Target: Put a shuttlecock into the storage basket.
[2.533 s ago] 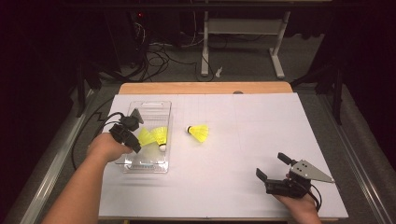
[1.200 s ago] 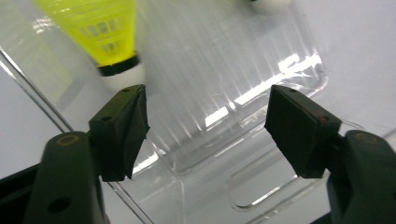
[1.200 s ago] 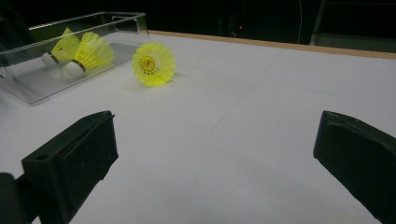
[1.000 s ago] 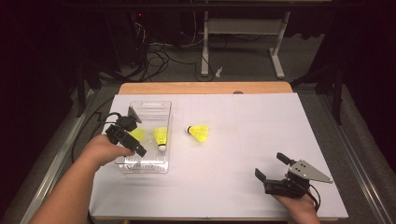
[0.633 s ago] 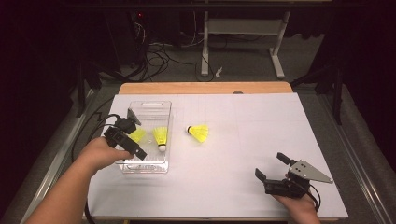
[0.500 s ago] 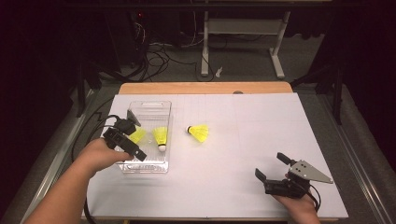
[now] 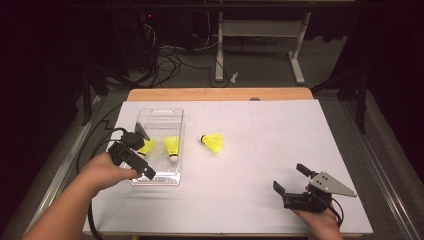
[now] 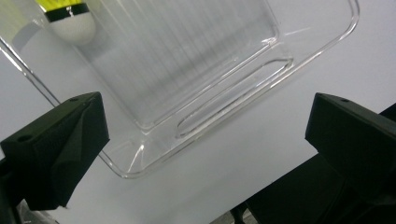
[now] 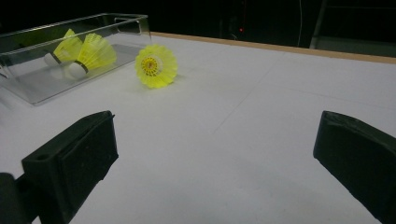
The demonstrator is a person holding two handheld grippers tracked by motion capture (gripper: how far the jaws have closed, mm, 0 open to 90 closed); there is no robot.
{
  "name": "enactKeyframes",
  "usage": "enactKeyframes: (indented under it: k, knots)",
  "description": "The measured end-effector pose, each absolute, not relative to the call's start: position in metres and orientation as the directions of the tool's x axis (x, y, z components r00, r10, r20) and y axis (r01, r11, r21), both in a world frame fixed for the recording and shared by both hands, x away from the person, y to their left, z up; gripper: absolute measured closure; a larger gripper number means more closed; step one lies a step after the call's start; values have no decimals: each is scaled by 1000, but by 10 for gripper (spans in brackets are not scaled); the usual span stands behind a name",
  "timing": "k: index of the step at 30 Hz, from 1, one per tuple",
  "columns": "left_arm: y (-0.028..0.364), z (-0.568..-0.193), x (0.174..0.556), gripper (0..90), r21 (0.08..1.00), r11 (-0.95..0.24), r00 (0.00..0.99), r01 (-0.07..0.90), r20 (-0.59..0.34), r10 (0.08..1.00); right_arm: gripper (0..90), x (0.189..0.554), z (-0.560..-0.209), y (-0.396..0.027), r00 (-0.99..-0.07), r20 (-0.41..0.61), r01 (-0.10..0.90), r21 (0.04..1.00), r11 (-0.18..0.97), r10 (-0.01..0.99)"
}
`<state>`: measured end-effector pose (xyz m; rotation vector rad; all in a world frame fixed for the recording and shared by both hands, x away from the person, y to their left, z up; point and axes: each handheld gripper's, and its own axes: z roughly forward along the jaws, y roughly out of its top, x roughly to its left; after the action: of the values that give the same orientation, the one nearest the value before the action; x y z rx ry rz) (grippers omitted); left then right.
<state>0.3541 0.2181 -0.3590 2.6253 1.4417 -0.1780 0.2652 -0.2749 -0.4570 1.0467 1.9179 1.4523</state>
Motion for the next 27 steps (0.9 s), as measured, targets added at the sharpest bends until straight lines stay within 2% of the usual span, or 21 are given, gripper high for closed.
enactKeyframes:
  k: [16,27]
  knots:
    - [206,-358,335,8,84,-554,559,828,-173,811,4,265,-457,-269,-575,49,261,957,127,817]
    - [203,-364,335,8,78,-559,563,826,-185,806,4,271,-451,-251,-596,9,254,951,177,803]
